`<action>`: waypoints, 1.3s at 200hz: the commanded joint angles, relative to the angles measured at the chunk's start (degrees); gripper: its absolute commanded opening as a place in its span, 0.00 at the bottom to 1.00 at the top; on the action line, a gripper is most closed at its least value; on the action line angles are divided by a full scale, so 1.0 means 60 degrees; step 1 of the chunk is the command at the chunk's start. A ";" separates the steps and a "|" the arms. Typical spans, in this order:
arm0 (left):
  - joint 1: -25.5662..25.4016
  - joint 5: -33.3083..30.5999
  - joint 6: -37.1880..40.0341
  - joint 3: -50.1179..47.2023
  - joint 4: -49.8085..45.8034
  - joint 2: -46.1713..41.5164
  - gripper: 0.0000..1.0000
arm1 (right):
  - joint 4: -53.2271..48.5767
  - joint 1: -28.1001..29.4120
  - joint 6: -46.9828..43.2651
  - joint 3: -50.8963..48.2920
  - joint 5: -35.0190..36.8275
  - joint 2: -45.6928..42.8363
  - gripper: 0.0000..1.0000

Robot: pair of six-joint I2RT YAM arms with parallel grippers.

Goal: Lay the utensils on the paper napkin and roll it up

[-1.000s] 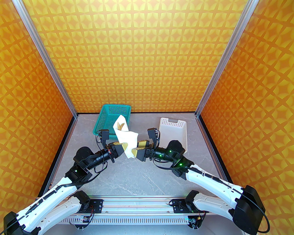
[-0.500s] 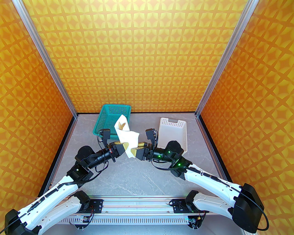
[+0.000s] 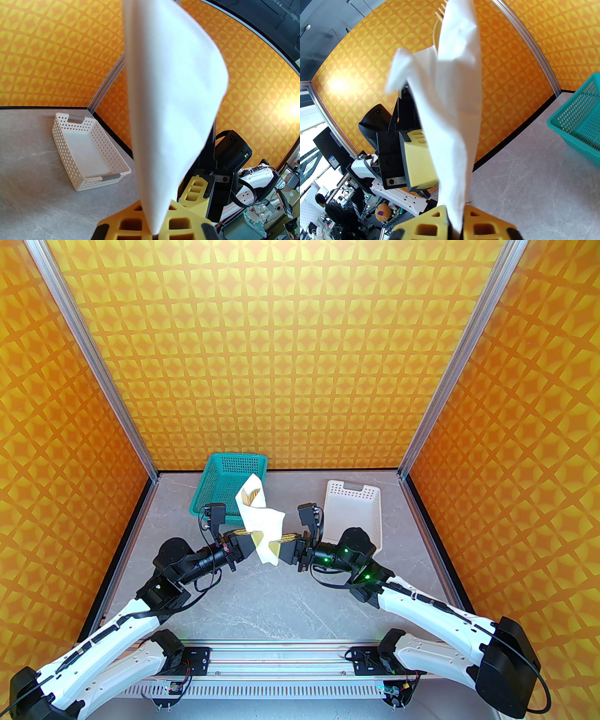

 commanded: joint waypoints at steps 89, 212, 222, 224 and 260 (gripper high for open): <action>-0.0027 0.0008 0.0333 0.0590 -0.1127 -0.0480 0.44 | -0.0910 0.0028 -0.0491 0.0086 0.0415 -0.0880 0.00; 0.0247 0.0579 -0.0256 0.0583 -0.0192 -0.1204 0.60 | 0.0558 -0.0047 0.0283 0.0149 -0.0871 -0.0942 0.00; 0.0244 0.0608 -0.0286 0.0584 -0.0130 -0.1119 0.59 | 0.0593 -0.0009 0.0288 0.0153 -0.0884 -0.0942 0.00; 0.0238 0.0609 -0.0290 0.0588 -0.0122 -0.1112 0.59 | 0.0594 0.0004 0.0293 0.0159 -0.0887 -0.0947 0.00; 0.0242 0.0705 -0.0408 0.0498 0.0186 -0.0978 0.59 | 0.0752 0.0098 0.0362 0.0150 -0.0939 -0.0890 0.00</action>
